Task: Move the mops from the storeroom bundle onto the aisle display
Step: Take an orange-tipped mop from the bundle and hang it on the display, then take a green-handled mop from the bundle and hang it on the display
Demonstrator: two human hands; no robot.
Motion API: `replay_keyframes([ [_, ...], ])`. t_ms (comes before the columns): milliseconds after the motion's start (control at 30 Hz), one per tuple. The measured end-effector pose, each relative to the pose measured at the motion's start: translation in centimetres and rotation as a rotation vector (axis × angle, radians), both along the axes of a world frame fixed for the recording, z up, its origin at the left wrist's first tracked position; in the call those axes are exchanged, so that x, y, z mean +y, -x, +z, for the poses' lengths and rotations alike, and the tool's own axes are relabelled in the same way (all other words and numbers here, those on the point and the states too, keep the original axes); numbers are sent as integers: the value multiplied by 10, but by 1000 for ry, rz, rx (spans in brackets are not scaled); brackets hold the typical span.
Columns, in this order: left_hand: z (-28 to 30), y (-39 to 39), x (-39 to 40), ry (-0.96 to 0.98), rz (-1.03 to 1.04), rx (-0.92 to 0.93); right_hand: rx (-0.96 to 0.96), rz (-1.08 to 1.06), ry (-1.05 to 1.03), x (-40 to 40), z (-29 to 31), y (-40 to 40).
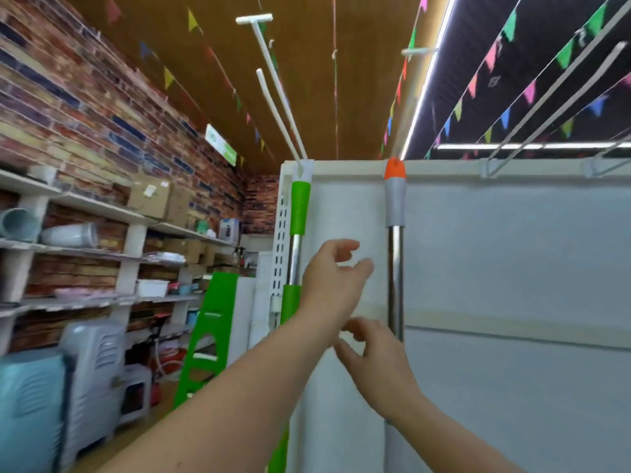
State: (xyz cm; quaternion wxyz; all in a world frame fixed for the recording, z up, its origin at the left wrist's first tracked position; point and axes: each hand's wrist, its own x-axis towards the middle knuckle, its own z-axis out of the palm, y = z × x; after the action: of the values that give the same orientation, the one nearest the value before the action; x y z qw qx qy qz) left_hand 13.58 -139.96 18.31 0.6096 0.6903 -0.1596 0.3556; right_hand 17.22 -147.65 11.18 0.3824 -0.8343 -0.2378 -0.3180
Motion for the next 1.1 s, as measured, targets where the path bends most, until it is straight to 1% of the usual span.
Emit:
replay_keyframes([
  [100, -16, 15, 23, 47, 105, 32, 79, 117, -111, 15, -1, 9],
  [200, -37, 31, 52, 83, 203, 108, 189, 255, -196, 39, -10, 22],
  [367, -83, 70, 111, 242, 326, 225, 313, 448, -265, 87, -41, 50],
  [433, -100, 90, 136, 314, 386, 252, 373, 504, -263, 110, -56, 64],
  [500, -117, 109, 164, 374, 468, 261, 417, 536, -233, 137, -71, 79],
  [600, -144, 137, 209, 434, 563, 326, 436, 556, -164, 182, -93, 103],
  [767, -184, 190, 289, 464, 661, 418, 558, 584, -86, 269, -134, 146],
  [933, -221, 246, 375, 627, 734, 408, 766, 582, -131, 364, -177, 196],
  [1000, -233, 266, 405, 635, 777, 419, 834, 595, -144, 400, -194, 215],
  [1100, -242, 284, 444, 590, 848, 460, 920, 618, -160, 446, -208, 233],
])
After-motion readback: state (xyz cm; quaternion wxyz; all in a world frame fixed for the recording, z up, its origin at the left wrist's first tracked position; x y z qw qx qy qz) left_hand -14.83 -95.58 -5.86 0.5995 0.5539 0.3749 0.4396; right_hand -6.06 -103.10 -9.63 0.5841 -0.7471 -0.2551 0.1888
